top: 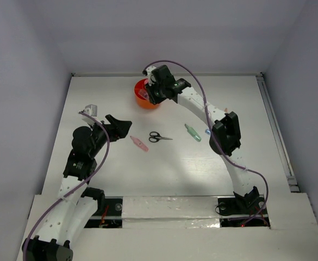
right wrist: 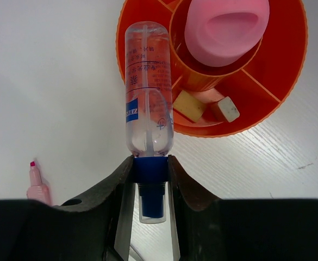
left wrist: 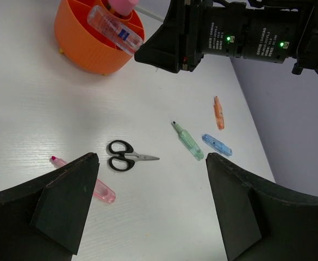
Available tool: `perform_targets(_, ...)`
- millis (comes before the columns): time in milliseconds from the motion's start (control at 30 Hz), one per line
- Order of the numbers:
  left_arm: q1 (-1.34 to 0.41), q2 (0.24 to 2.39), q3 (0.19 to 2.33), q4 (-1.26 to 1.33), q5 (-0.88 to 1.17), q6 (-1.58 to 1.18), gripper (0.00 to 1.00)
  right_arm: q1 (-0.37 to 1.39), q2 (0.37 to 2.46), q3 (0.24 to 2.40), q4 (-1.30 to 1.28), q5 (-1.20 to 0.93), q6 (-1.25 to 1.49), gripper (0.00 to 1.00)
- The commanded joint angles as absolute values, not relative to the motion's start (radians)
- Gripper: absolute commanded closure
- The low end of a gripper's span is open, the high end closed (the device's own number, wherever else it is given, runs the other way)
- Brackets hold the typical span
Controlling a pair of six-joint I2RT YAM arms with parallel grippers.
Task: Sort the stationery into containers
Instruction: Place the stationery in the storage box.
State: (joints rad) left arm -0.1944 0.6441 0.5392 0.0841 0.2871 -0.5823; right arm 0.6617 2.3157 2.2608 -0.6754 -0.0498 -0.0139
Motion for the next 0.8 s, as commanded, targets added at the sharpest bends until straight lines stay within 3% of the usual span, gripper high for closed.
perform_targets(0, -0.192, 0.640, 0.528, 0.121, 0.291, -0.574, 0.22, 0.660, 2.313, 2.299, -0.655, -0.026, -0.009, 0.73)
perform_targets(267, -0.192, 0.638, 0.525, 0.120, 0.291, -0.574, 0.22, 0.660, 2.295, 2.273, -0.575, -0.018, 0.041, 0.62)
perform_targets(500, -0.192, 0.634, 0.523, 0.121, 0.293, -0.575, 0.22, 0.660, 2.296, 2.276, -0.580, -0.006, 0.038, 0.60)
perform_targets(767, -0.192, 0.634, 0.525, 0.123, 0.296, -0.575, 0.22, 0.660, 2.197, 2.102, -0.378, 0.031, 0.103, 0.53)
